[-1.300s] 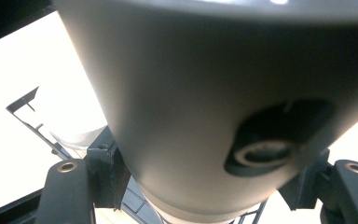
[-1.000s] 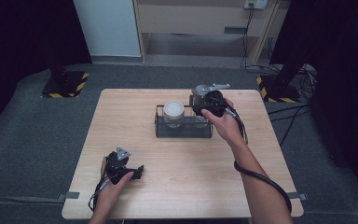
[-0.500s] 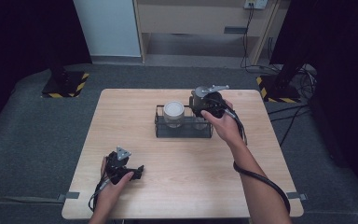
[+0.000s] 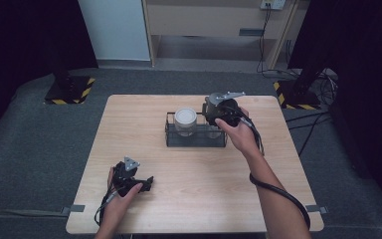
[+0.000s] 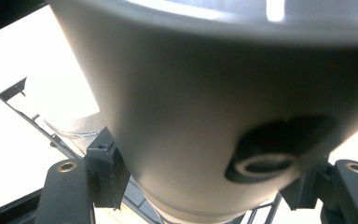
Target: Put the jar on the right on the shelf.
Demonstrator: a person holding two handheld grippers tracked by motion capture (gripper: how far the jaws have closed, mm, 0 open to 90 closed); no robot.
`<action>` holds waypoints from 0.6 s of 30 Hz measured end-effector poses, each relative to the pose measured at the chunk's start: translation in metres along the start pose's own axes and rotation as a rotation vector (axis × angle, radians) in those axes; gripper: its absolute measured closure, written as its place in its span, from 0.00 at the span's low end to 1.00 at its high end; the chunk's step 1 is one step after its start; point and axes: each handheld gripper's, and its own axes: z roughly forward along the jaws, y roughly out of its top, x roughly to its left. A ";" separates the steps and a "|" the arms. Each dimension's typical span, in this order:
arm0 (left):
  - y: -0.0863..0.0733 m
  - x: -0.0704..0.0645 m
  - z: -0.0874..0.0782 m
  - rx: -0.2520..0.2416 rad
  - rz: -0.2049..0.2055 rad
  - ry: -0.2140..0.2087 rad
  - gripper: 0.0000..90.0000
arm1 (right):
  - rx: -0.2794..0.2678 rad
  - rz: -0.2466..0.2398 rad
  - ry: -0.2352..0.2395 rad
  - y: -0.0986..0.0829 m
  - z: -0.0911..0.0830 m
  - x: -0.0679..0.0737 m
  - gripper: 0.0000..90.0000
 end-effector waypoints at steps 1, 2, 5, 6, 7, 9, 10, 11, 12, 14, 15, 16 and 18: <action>0.000 0.000 0.000 0.000 0.000 0.000 0.00 | -0.001 0.000 -0.001 0.000 0.000 0.000 0.34; 0.000 0.000 0.000 -0.001 -0.001 0.000 0.00 | -0.001 0.000 -0.001 0.000 0.000 0.000 0.34; 0.000 0.000 0.000 -0.002 -0.002 0.000 0.00 | -0.006 0.005 0.000 -0.001 0.000 0.000 0.34; 0.000 0.000 0.000 -0.001 -0.001 0.000 0.00 | -0.008 0.005 0.001 -0.001 0.000 0.000 0.34; 0.000 0.000 0.000 -0.001 0.000 0.000 0.00 | -0.009 0.005 0.003 -0.001 0.000 -0.001 0.34; 0.000 0.000 0.000 -0.001 -0.001 0.000 0.00 | -0.008 0.003 0.002 -0.001 0.000 0.000 0.34; 0.000 0.000 0.000 -0.001 -0.001 0.000 0.00 | -0.008 0.003 0.002 -0.001 0.000 0.000 0.34; 0.000 0.000 0.000 0.000 0.000 0.000 0.00 | -0.007 0.003 0.002 -0.001 0.000 -0.001 0.34; 0.000 0.000 0.000 0.000 0.000 0.000 0.00 | -0.007 0.003 0.002 -0.001 0.000 -0.001 0.34; 0.000 0.000 0.000 -0.002 -0.001 0.000 0.00 | -0.007 0.003 0.002 -0.001 0.000 -0.001 0.34; 0.000 0.000 0.000 -0.001 0.000 0.000 0.00 | -0.007 0.003 0.002 -0.001 0.000 0.000 0.34; 0.000 0.000 0.000 -0.001 0.000 0.000 0.00 | -0.008 0.003 0.002 -0.001 0.000 0.000 0.34; 0.000 0.000 0.000 -0.001 -0.001 0.000 0.00 | -0.010 0.002 0.002 -0.001 0.000 0.000 0.34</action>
